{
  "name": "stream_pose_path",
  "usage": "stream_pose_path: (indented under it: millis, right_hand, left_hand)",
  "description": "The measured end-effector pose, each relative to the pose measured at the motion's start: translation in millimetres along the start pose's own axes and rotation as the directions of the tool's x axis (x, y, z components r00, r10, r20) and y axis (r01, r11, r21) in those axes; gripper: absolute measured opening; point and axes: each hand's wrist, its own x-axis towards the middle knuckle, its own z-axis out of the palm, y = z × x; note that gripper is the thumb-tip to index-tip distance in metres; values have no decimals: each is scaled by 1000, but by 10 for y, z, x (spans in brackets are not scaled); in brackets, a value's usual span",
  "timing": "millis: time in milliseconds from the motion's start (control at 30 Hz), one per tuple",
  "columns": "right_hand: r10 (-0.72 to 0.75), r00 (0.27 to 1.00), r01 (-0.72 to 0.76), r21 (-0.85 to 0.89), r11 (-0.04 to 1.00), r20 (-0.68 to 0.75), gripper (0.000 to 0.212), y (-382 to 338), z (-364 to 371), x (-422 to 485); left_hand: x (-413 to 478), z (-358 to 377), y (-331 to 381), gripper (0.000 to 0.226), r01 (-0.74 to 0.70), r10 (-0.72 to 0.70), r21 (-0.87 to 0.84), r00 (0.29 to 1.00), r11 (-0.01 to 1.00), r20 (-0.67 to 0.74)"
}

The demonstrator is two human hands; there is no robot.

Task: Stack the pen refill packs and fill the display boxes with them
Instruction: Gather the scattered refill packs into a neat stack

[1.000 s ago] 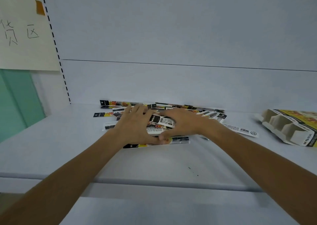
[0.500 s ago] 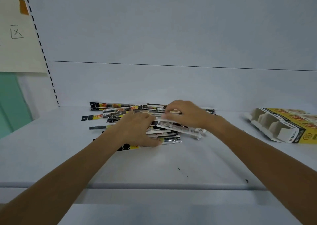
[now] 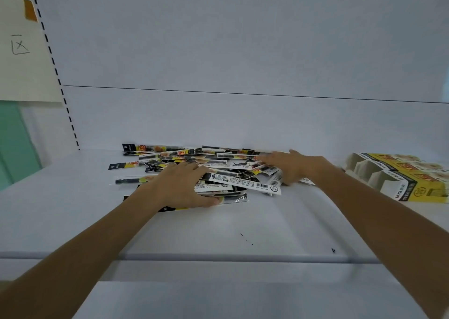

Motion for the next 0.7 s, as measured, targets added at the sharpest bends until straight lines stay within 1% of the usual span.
stream_pose_path:
  millis: [67, 100, 167, 267, 300, 367, 400, 467, 533, 567, 600, 667, 700]
  right_hand:
    - [15, 1000, -14, 41, 999, -25, 88, -26, -27, 46]
    - [5, 998, -2, 45, 999, -65, 81, -51, -43, 59]
    - [-33, 988, 39, 35, 999, -153, 58, -103, -56, 85]
    - [-38, 956, 80, 133, 988, -292, 14, -133, -20, 114]
    - [-28, 945, 87, 168, 982, -326, 7, -131, -14, 109]
    - [1, 919, 94, 223, 970, -394, 17, -113, -34, 82]
    - [17, 903, 86, 221, 972, -428, 17, -106, -62, 55]
    - [30, 865, 60, 163, 985, -501, 13, -81, -120, 2]
    - [39, 839, 46, 142, 989, -542, 15, -25, -170, -52]
    - [48, 844, 49, 166, 985, -534, 18, 2, -191, -91]
    - [54, 868, 60, 213, 975, -494, 20, 34, -201, -127]
    - [40, 935, 72, 299, 952, -353, 23, 91, -164, -182]
    - [37, 959, 53, 305, 951, -281, 23, 107, -119, -193]
  left_hand:
    - [-13, 12, 12, 91, -5, 5, -3, 1000, 1000, -8]
    - [-23, 20, 16, 92, -4, 4, -1, 1000, 1000, -10]
    - [-44, 29, 24, 89, -1, 1, -4, 1000, 1000, -19]
    - [-85, 41, 43, 93, 2, -2, 5, 1000, 1000, -23]
    - [-97, 44, 48, 97, 1, -1, 12, 1000, 1000, -25]
    - [-102, 55, 49, 104, 1, 0, 24, 999, 1000, -36]
    - [-101, 64, 46, 105, 1, 0, 27, 999, 1000, -45]
    - [-101, 81, 41, 104, -1, 2, 25, 998, 1000, -62]
    - [-108, 94, 42, 104, -7, 9, 25, 997, 1000, -75]
    - [-113, 100, 40, 106, -11, 13, 23, 997, 1000, -81]
    - [-119, 102, 38, 109, -14, 15, 20, 996, 1000, -85]
    - [-127, 105, 30, 114, -19, 21, 19, 995, 1000, -98]
    - [-133, 102, 32, 115, -24, 25, 16, 994, 1000, -106]
